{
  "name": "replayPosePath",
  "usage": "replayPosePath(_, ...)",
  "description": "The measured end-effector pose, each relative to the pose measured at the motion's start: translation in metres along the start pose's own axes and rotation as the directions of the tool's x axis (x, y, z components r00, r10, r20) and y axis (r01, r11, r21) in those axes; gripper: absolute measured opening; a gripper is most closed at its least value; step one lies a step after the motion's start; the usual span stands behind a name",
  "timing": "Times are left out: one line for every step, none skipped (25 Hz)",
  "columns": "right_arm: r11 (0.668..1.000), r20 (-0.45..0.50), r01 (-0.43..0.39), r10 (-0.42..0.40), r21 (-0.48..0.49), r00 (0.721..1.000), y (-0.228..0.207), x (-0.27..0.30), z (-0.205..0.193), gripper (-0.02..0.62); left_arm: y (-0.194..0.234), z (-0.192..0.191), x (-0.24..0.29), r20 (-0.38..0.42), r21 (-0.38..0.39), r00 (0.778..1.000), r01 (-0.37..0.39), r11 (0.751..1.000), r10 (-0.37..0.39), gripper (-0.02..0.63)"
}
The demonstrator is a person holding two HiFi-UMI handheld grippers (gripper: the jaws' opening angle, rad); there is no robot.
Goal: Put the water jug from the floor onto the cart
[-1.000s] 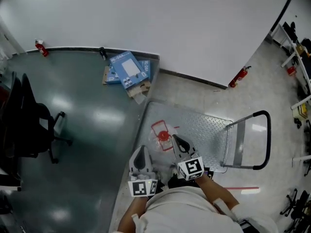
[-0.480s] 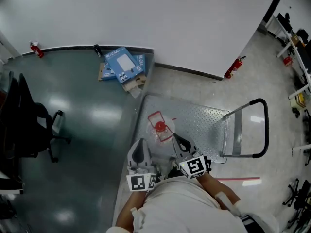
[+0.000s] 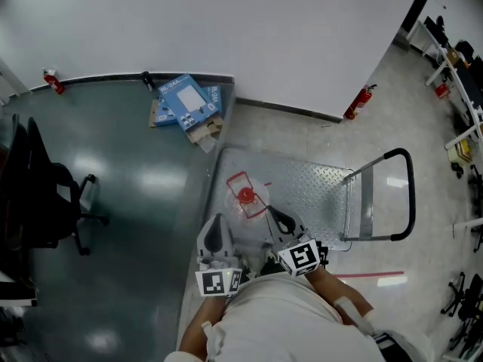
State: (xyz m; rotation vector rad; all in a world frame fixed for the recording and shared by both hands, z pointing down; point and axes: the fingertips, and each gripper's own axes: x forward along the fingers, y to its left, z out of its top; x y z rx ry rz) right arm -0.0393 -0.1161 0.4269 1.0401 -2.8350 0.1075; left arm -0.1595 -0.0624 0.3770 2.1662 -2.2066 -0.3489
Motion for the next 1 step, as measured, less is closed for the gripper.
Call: replayPosePath(1.000,-0.001,-0.002,0.002,-0.002,1.000,0.0001,-0.0006,0.0005,0.012,-0.0002,0.0004,-0.0002,0.000,-0.001,1.000,0.000,1.000,0.000,0.003)
